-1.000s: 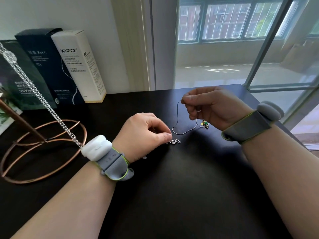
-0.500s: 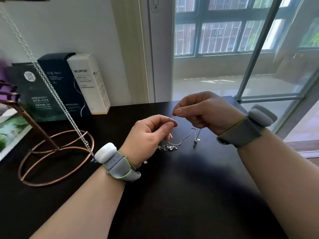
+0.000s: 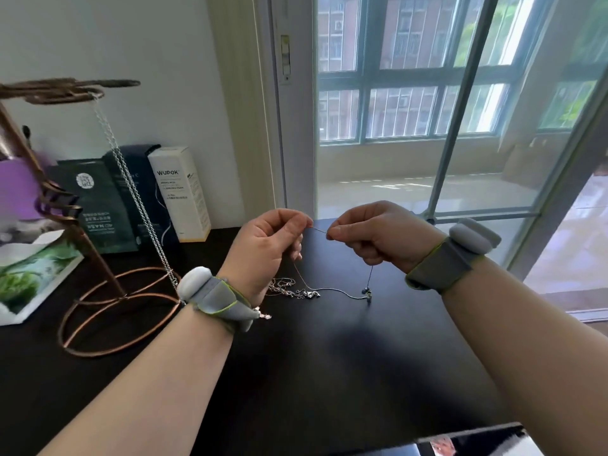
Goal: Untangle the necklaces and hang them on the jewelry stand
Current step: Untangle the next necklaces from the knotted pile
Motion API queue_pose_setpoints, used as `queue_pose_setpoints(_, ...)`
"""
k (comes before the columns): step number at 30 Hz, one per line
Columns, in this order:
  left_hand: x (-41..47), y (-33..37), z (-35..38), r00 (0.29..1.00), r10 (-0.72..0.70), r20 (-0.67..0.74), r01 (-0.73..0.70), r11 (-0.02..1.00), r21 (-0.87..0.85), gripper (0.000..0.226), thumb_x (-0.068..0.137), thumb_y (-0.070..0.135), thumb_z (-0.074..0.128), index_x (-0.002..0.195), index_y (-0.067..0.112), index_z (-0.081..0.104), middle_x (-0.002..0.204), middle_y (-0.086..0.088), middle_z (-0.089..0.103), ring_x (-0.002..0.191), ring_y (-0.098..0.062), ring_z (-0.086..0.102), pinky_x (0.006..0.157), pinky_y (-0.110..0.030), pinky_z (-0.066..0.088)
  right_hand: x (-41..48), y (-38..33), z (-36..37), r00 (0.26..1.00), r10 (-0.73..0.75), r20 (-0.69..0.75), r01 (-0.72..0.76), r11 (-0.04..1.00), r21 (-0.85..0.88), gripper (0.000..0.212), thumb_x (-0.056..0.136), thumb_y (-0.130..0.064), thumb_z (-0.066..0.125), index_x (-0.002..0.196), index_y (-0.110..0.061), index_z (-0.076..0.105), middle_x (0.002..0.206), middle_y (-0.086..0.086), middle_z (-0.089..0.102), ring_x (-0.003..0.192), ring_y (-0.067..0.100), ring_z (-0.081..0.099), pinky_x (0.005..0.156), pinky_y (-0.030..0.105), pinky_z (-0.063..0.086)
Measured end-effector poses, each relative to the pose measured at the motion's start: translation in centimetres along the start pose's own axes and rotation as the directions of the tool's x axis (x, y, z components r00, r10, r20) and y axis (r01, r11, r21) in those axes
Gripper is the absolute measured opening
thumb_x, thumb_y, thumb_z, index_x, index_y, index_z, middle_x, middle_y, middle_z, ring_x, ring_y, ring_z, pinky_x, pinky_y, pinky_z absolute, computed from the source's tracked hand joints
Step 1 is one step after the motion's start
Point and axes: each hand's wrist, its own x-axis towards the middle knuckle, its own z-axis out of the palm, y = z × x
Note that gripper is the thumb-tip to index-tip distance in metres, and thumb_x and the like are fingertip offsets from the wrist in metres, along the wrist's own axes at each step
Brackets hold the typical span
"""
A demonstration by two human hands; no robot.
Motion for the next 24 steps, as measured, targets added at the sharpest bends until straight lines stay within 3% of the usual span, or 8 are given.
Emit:
queue_pose_setpoints(9,-1.4,4.9,0.7,0.992,0.1,0.081,-0.101,0.995,0.01,0.018,0.092,-0.002,0.045,0.096,0.004,0.061,0.073,-0.007,0.061,0.056,-0.016,0.046,0.054,-0.023,0.039,-2.1,-1.7,0.8,0.997,-0.04,0.067,0.034,0.996,0.086,0.018,0.088,-0.011,0.062,0.097,0.003,0.066,0.067,0.012,0.059,0.051,0.019,0.052,0.052,0.03,0.047)
queue_pose_setpoints(20,-4.8,10.7,-0.5,0.989,0.148,0.029,-0.151,0.979,0.139,0.016,0.091,-0.002,0.051,0.101,0.005,0.061,0.073,-0.005,0.058,0.057,-0.013,0.047,0.05,-0.021,0.038,-4.2,-7.7,3.4,0.96,-0.231,0.156,0.214,0.97,0.119,0.016,0.084,-0.014,0.064,0.088,0.001,0.068,0.063,0.008,0.061,0.056,0.021,0.053,0.068,0.038,0.047)
queue_pose_setpoints(24,-6.3,11.8,-1.8,0.995,0.102,0.012,-0.102,0.978,0.182,0.013,0.09,0.0,0.054,0.1,0.005,0.061,0.072,-0.006,0.06,0.055,-0.012,0.047,0.05,-0.021,0.039,-4.6,-9.5,4.6,0.947,-0.268,0.179,0.242,0.958,0.153,0.014,0.082,-0.011,0.064,0.087,0.002,0.065,0.063,0.008,0.059,0.058,0.022,0.053,0.063,0.033,0.05)
